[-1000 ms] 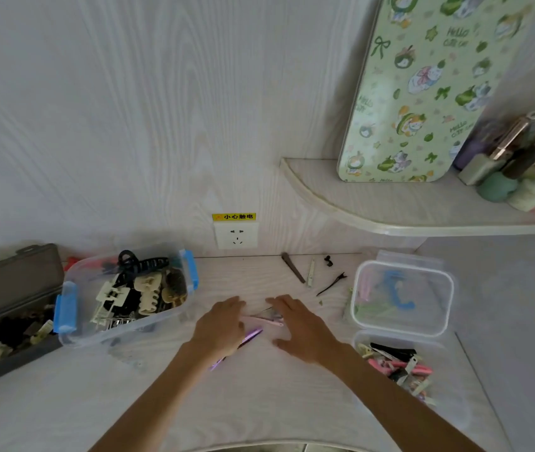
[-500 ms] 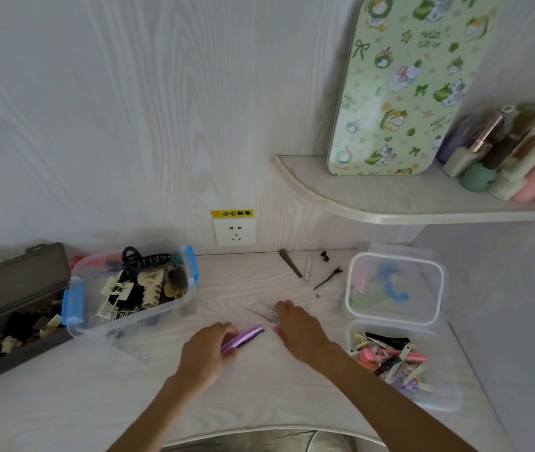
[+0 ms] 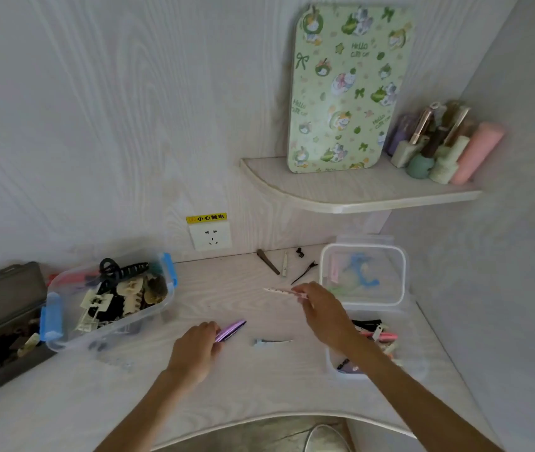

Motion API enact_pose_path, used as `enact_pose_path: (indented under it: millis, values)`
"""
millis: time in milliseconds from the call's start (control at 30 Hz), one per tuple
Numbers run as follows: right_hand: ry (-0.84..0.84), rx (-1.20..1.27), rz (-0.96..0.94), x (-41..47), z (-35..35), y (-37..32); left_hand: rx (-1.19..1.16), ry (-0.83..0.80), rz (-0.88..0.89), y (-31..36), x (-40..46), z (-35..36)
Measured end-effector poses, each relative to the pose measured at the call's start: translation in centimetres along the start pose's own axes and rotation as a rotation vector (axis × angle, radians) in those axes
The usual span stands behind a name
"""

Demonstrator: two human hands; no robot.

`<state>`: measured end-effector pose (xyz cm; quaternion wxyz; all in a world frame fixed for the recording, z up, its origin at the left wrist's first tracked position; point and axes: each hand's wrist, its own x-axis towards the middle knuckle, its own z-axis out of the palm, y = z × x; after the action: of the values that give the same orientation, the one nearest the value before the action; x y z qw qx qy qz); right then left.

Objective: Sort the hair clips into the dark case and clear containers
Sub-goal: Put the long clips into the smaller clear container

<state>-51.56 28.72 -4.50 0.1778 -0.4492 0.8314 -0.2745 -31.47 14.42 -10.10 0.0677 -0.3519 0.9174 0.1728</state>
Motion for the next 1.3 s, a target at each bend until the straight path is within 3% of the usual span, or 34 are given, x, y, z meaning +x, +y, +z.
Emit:
enact_pose_path:
  millis: [133, 267, 367, 500, 633, 733, 800, 900, 1033, 1100, 1167, 1233, 1300]
  values:
    - [0.038, -0.019, 0.022, -2.3, -5.7, 4.4, -0.139, 0.115, 0.051, 1.5, 0.2, -1.0]
    - [-0.116, -0.16, 0.151, -5.7, -7.5, 9.3, -0.207, 0.156, 0.177, 6.3, 1.5, -2.8]
    - [-0.174, -0.306, 0.144, -7.7, -7.6, 11.4, -0.237, 0.139, 0.339, 11.0, 2.3, -3.7]
    - [-0.057, -0.231, 0.131, -9.0, -8.6, 11.7, -0.241, 0.04, 0.525, 17.5, 2.4, -3.7]
    - [0.061, -0.232, 0.16, -9.2, -9.8, 11.5, -0.175, -0.041, 0.558, 20.3, 2.9, -1.7]
    - [0.084, -0.202, 0.19, -9.0, -10.3, 11.2, -0.181, -0.022, 0.567, 19.9, 3.1, -1.1]
    - [0.096, -0.146, 0.198, -8.6, -10.4, 10.7, -0.273, 0.079, 0.545, 18.3, 2.8, -1.5]
    - [0.101, -0.056, 0.122, -7.4, -9.7, 8.0, -0.344, 0.213, 0.358, 13.4, 2.7, -1.3]
    - [-0.035, -0.043, -0.01, -4.2, -6.1, 1.7, -0.188, -0.037, 0.279, 6.4, 1.9, 0.7]
    - [-0.07, -0.045, -0.054, -2.0, -3.3, -0.8, -0.168, -0.053, 0.296, 4.9, 1.5, 1.5]
    - [-0.181, 0.047, 0.087, 0.9, -0.6, -2.4, -0.151, 0.003, 0.24, 4.3, 1.6, 1.6]
    - [-0.248, 0.279, 0.435, 4.1, 1.3, -3.1, -0.15, 0.059, 0.085, 4.0, 1.9, 1.1]
    - [-0.143, 0.435, 0.741, 7.3, 2.5, -3.0, -0.195, 0.104, -0.098, 3.5, 2.7, 0.4]
